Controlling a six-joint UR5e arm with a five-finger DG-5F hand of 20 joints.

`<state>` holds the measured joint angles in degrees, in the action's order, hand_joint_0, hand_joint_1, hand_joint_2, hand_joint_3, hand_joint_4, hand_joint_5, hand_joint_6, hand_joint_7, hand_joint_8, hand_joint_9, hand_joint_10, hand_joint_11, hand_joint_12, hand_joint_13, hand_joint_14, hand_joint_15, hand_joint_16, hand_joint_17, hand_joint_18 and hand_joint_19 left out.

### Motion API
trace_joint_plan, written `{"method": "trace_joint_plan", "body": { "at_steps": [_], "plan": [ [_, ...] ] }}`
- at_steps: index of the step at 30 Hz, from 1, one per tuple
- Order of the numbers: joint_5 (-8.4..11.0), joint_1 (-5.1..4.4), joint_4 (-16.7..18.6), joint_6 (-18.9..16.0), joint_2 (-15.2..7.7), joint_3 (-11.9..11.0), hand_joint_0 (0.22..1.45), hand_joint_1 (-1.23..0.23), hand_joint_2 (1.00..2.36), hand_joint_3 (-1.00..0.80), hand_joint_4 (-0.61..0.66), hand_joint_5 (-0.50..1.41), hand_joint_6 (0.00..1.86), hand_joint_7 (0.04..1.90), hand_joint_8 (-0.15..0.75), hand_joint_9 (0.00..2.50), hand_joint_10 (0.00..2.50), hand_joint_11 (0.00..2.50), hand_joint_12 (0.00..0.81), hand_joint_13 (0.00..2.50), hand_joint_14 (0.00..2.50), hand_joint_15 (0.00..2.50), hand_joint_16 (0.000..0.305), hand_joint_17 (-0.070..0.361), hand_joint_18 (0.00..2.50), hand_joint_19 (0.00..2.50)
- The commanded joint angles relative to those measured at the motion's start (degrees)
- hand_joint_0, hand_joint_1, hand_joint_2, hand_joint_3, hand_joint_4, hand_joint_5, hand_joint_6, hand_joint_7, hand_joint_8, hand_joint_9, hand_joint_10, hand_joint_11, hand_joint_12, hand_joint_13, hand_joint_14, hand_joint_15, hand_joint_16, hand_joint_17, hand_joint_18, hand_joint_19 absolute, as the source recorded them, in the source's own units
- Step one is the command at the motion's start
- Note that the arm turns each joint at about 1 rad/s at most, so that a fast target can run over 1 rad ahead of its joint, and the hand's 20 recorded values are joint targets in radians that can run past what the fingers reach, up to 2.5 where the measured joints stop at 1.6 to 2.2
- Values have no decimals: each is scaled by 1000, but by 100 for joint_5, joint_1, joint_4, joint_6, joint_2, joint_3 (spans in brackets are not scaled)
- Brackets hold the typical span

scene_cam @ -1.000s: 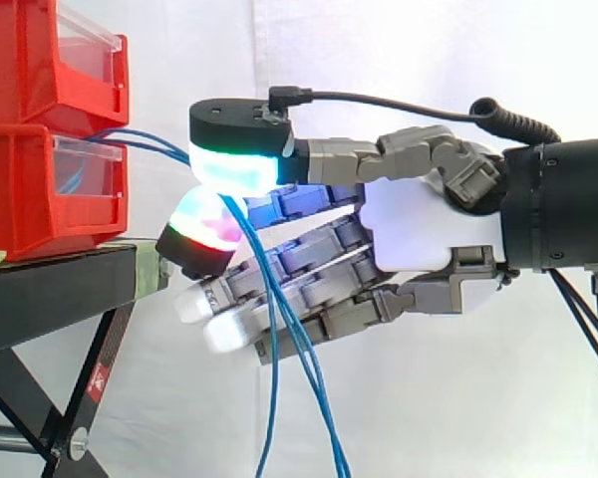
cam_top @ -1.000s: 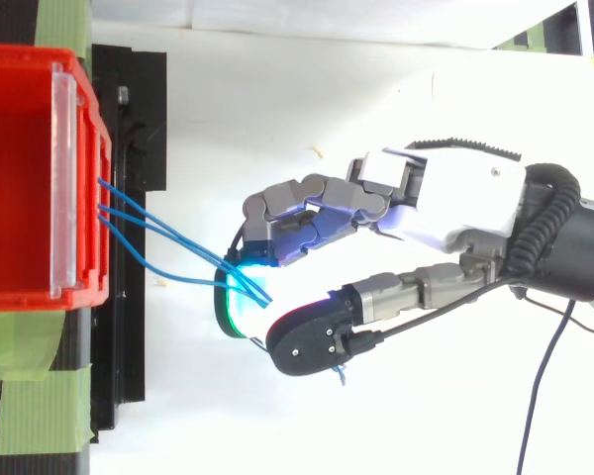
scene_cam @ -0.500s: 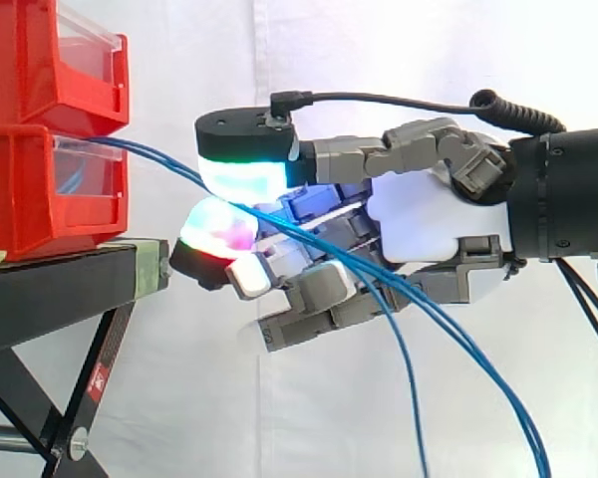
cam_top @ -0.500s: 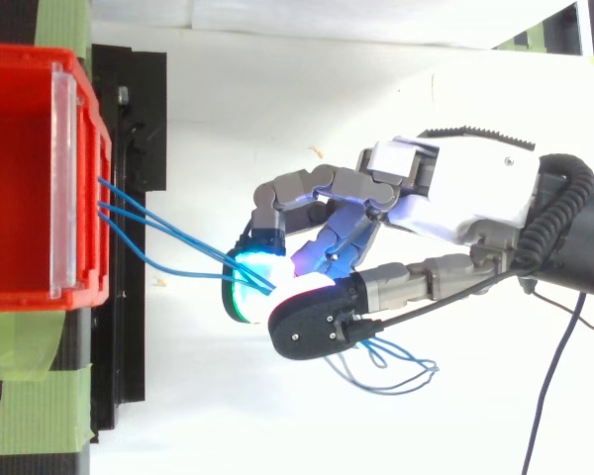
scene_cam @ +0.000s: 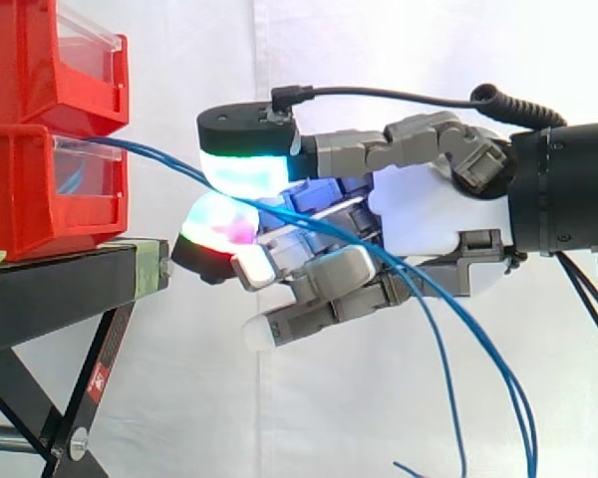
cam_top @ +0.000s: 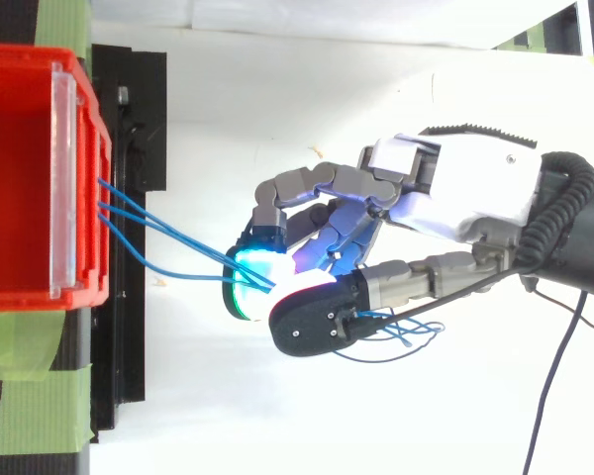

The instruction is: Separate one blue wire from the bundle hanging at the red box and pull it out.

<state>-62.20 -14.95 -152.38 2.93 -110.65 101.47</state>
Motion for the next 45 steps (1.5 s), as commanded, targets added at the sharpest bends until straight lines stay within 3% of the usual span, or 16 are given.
{"method": "trace_joint_plan", "body": {
  "at_steps": [1,6,10,14,23,26,30,38,45],
  "plan": [
    [6,-8,-38,58,96,-5,709,-621,1026,-161,275,-147,620,1201,370,1047,17,953,276,1542,1,1621,29,66,551,462],
    [6,1,-117,146,149,-5,709,-621,1026,-164,273,-147,620,1200,368,1053,19,1038,285,1514,140,1607,31,69,581,492],
    [23,1,-169,181,157,4,708,-620,1026,-163,275,-147,621,1197,355,1127,14,1249,279,1487,294,1570,31,70,595,507],
    [50,1,-178,181,157,4,707,-620,1026,-161,276,-148,621,1203,343,1190,9,1410,293,1477,326,1567,32,72,593,508],
    [50,1,-178,181,157,4,707,-615,1026,-166,276,-149,625,1194,341,1186,9,1422,290,1461,339,1544,32,73,586,510],
    [50,1,-178,181,157,-5,705,-612,1026,-169,269,-150,626,1194,319,1267,0,1632,302,1458,333,1550,33,74,583,509],
    [50,-8,-178,181,157,-5,704,-607,1025,-173,265,-152,629,1187,316,1280,239,1612,293,1448,311,1570,33,75,581,507],
    [50,1,-178,181,157,-5,700,-600,1025,-167,263,-156,640,1167,306,1241,436,1633,309,1439,327,1558,34,77,571,508],
    [50,1,-187,304,166,-5,702,-605,1025,-176,265,-159,645,1148,305,1226,448,1666,307,1418,276,1594,35,79,564,507]
  ]
}}
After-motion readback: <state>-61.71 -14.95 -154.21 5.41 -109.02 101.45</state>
